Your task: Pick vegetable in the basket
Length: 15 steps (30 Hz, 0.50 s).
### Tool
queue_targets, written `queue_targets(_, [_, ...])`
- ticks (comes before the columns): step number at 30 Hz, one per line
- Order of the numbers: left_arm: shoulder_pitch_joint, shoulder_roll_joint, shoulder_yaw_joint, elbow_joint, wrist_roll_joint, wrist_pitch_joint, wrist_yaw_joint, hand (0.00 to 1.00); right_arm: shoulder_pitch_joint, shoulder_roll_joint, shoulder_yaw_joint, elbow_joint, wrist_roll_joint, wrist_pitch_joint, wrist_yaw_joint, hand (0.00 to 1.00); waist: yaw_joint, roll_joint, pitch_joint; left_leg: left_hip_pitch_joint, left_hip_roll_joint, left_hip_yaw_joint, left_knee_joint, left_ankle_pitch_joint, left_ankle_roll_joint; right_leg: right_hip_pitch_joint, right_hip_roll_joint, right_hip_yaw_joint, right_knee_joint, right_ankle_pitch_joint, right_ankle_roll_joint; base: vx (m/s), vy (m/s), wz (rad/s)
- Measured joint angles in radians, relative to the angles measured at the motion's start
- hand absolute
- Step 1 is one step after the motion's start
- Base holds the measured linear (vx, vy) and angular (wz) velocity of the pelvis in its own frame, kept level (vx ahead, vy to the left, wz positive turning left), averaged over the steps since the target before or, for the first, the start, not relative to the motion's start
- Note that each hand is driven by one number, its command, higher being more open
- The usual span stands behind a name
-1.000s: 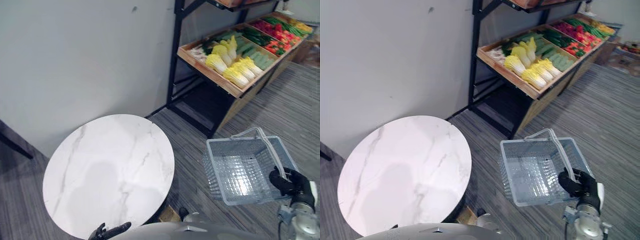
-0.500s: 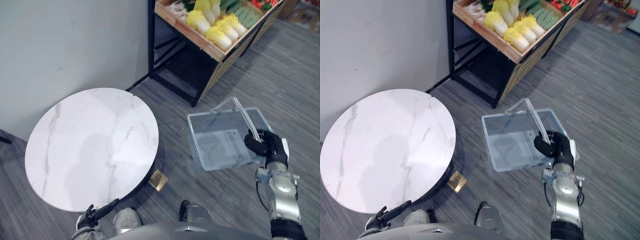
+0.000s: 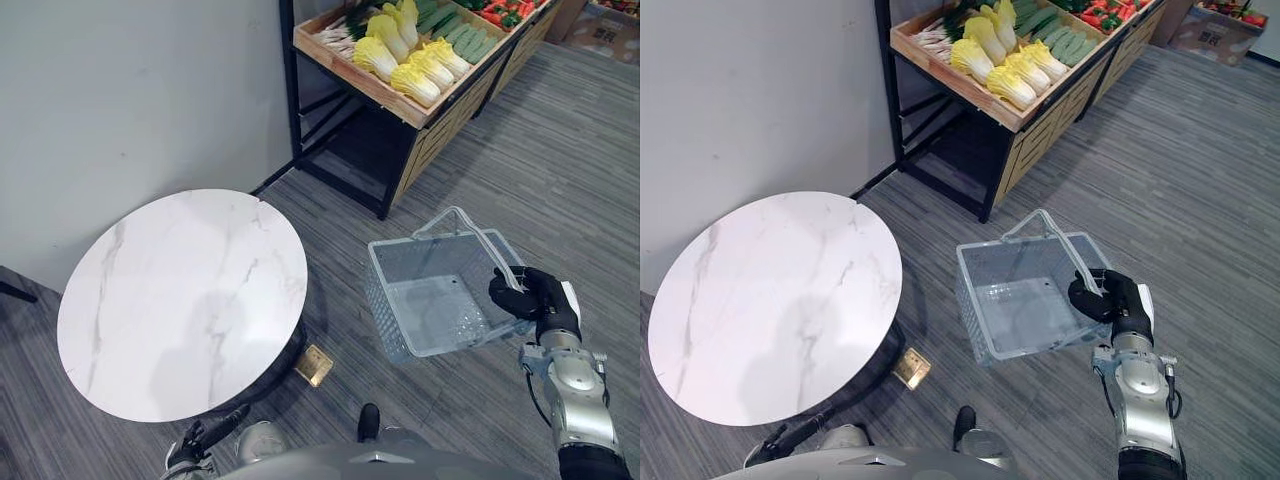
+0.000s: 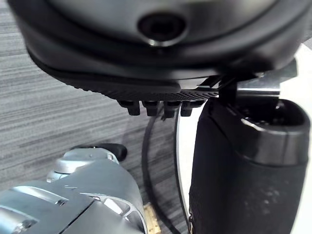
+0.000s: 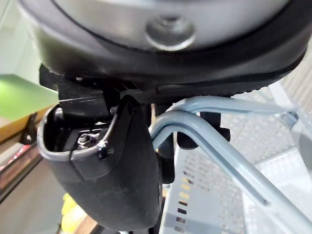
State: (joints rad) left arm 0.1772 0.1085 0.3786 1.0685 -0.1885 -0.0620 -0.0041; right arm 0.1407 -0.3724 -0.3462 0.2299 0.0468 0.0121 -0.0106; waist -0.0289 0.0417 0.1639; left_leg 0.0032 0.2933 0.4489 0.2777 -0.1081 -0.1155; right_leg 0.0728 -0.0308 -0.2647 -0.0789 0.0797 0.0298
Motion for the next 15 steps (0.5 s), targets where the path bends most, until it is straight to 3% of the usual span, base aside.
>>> queue_targets(4, [0.004, 0.0, 0.0, 0.0, 0.005, 0.0, 0.0, 1.0, 0.014, 0.0, -0.054, 0.0, 0.0, 0.0, -0.015, 0.0, -0.007, 0.012, 0.008, 0.017, -0.003, -0.013, 0.033, -0.023, -0.009, -0.01, 0.007, 0.07, -0.005, 0.005, -0.005, -0.08, 0.056, -0.47])
queue_targets(7, [0.024, 0.0, 0.001, 0.002, 0.004, -0.001, 0.0, 1.0, -0.002, 0.0, -0.072, -0.006, 0.004, -0.008, -0.027, 0.0, -0.004, 0.008, 0.014, -0.018, -0.05, -0.274, 0.175, -0.025, 0.028, -0.04, 0.012, 0.2, -0.002, -0.004, -0.02, -0.08, 0.025, -1.14])
queue_targets(9, [0.028, 0.0, 0.003, 0.002, 0.004, -0.001, 0.002, 1.0, -0.003, 0.0, -0.072, -0.013, 0.018, -0.014, -0.027, 0.0, -0.003, 0.001, 0.017, -0.028, -0.09, -0.378, 0.202, -0.015, 0.071, -0.063, 0.009, 0.26, -0.006, -0.025, -0.041, -0.01, 0.07, -1.47])
queue_targets(10, [0.028, 0.001, 0.006, 0.0, 0.003, -0.008, 0.006, 1.0, -0.013, -0.003, -0.075, -0.014, 0.019, -0.02, -0.036, 0.0, -0.001, 0.019, 0.018, -0.021, -0.1, -0.43, 0.191, -0.052, 0.089, -0.125, 0.027, 0.299, 0.075, -0.028, -0.042, -0.02, 0.14, -1.65])
queue_targets(11, [0.003, 0.005, 0.01, 0.0, 0.003, -0.011, 0.018, 1.0, -0.011, -0.006, -0.079, -0.002, 0.02, -0.021, -0.04, 0.0, -0.01, 0.009, 0.027, 0.003, -0.104, -0.425, 0.185, -0.086, 0.065, -0.145, 0.036, 0.358, 0.09, 0.016, -0.017, -0.02, 0.131, -1.46])
queue_targets(13, [-0.024, 0.003, 0.01, -0.005, 0.003, -0.022, 0.018, 1.0, -0.009, -0.008, -0.078, -0.003, 0.032, -0.021, -0.04, 0.0, -0.008, -0.002, 0.031, 0.028, -0.121, -0.399, 0.143, -0.088, 0.068, -0.142, 0.031, 0.411, 0.041, 0.02, -0.018, -0.06, 0.154, -0.96])
queue_targets(15, [-0.055, 0.005, 0.003, -0.028, 0.002, -0.031, 0.018, 1.0, 0.005, -0.009, -0.09, -0.003, 0.037, -0.021, -0.041, 0.0, -0.022, 0.004, 0.027, 0.051, -0.139, -0.391, 0.082, -0.096, 0.069, -0.145, 0.018, 0.438, 0.003, 0.036, -0.02, -0.05, 0.157, -0.5])
